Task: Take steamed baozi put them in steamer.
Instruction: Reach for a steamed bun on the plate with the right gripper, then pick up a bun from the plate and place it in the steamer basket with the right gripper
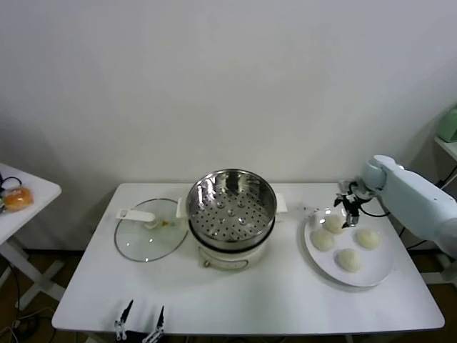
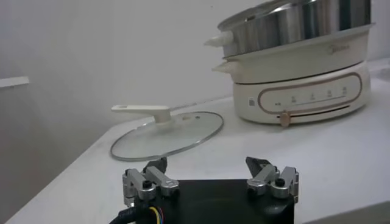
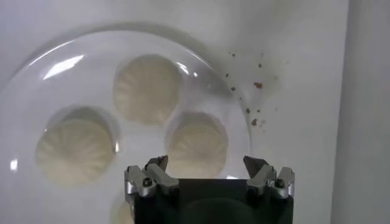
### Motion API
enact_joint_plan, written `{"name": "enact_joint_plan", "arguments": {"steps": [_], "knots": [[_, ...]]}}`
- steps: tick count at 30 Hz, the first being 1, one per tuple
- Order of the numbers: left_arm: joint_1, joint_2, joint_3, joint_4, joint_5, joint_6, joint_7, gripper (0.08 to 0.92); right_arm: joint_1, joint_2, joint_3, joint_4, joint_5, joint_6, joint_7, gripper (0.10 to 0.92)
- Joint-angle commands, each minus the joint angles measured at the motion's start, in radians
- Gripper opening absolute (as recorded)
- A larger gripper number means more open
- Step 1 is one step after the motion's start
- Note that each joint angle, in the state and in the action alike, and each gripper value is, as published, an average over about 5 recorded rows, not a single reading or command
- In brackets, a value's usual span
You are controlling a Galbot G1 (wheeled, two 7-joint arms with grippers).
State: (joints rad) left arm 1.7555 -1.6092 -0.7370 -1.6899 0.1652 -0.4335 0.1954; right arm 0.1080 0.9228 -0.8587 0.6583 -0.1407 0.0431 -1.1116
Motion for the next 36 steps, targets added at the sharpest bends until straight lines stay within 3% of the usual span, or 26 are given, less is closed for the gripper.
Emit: {"name": "enact_joint_plan", "arguments": {"steps": [1, 14, 22, 27, 36], "knots": [[0.001, -0.016, -0.002, -0.001, 0.004, -0.001, 0.001, 0.823, 0.0, 0.045, -0.002, -0.066, -0.016, 0.007, -0.013, 0.823], [0.004, -0.016, -0.004, 0.005, 0.012, -0.01, 0.002, 0.823, -0.024, 0.082, 0.055, -0.123, -0.068, 0.016, -0.005, 0.817], [0.003, -0.014, -0.013, 0.005, 0.011, -0.012, 0.002, 0.823, -0.025, 0.088, 0.068, -0.137, -0.099, 0.021, -0.004, 0.656], [0.003, -0.013, -0.014, 0.01, 0.014, -0.015, 0.001, 0.823, -0.016, 0.085, 0.067, -0.127, -0.097, 0.023, -0.004, 0.619], [0.009, -0.012, -0.021, -0.002, 0.016, -0.018, -0.002, 0.823, 0.213, 0.008, -0.141, 0.044, 0.099, 0.074, -0.021, 0.616]]}}
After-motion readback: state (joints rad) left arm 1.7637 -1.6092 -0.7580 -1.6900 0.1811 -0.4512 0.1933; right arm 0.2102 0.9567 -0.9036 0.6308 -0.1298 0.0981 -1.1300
